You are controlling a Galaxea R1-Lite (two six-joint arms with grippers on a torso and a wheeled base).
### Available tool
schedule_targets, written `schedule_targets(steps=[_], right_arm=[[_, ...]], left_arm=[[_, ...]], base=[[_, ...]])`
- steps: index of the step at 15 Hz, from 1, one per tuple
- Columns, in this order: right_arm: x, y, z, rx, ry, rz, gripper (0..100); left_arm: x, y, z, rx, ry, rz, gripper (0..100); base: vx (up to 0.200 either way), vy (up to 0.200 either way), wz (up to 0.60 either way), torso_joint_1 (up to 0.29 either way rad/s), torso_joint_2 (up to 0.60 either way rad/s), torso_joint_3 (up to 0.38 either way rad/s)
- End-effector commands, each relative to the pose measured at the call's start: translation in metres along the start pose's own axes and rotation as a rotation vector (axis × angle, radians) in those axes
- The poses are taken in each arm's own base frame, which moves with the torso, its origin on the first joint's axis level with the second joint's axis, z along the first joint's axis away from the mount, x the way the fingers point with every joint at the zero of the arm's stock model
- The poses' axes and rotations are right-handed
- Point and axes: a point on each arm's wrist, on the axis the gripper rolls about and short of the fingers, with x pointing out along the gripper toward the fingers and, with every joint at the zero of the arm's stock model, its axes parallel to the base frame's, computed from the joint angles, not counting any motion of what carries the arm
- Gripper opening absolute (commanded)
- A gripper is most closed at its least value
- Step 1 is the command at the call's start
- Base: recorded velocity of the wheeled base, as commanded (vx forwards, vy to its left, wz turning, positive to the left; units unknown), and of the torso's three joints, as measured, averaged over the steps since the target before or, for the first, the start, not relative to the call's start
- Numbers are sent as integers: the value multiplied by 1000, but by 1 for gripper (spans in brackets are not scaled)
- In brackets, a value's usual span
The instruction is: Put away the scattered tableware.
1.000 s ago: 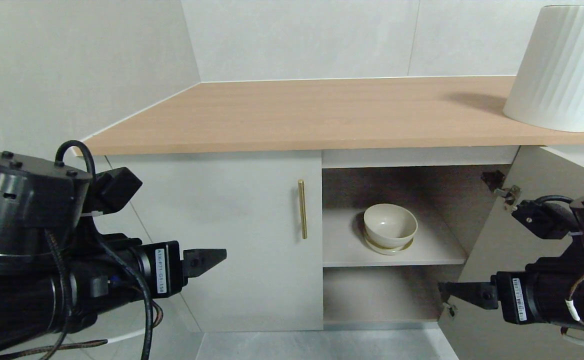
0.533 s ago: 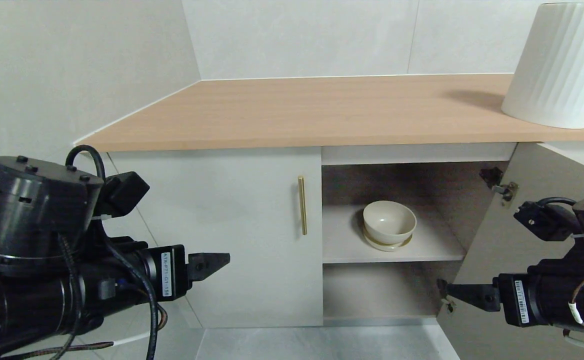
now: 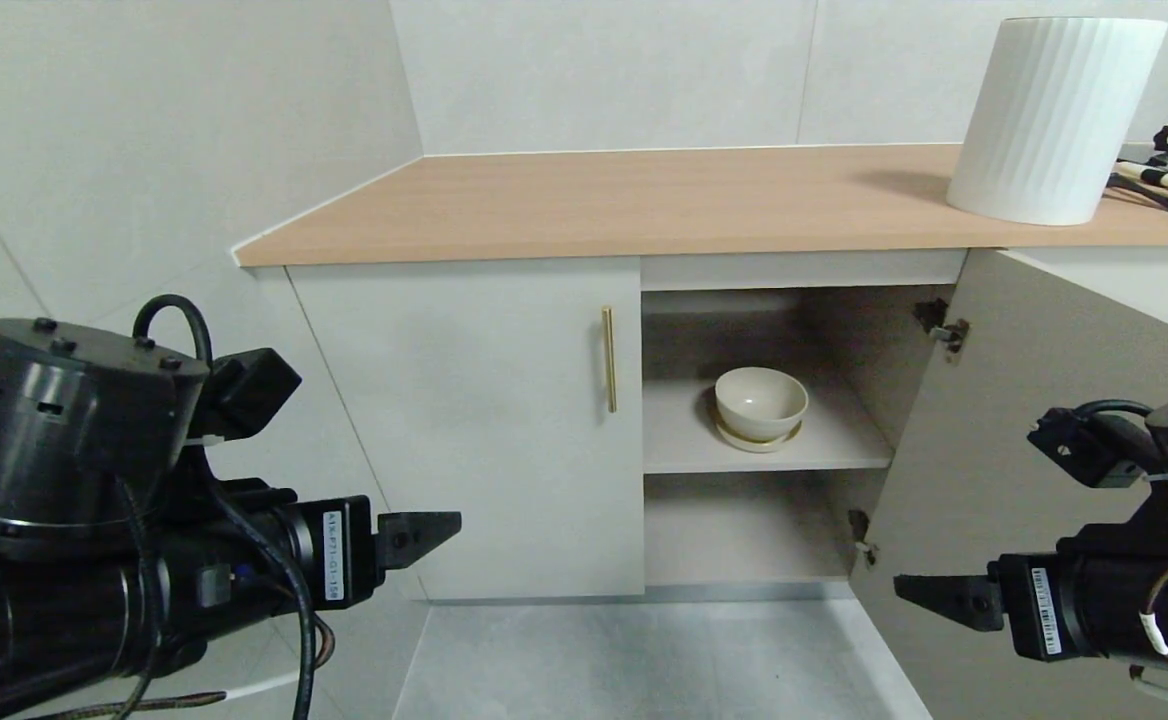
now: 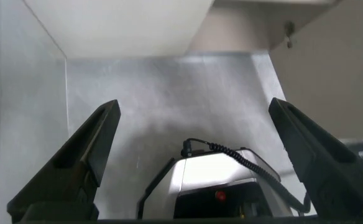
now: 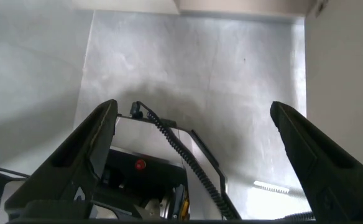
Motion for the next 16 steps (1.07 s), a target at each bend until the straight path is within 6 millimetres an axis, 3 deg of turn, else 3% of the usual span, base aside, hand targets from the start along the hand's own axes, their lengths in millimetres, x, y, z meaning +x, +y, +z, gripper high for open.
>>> schedule_targets(steps=[1, 4, 16], right_arm=[[1, 0, 0, 0, 2, -1, 100], [0, 4, -2, -16, 7, 15, 100], [-4, 3, -4, -18, 8, 11, 100]], left_arm=[[1, 0, -1, 1, 6, 2, 100], [4, 0, -2, 5, 14, 5, 100], [5, -1, -2, 8, 18, 7, 100]], base=[[-200, 0, 0, 2, -7, 2], [-200, 0, 0, 1, 2, -2], [0, 0, 0, 0, 0, 0]])
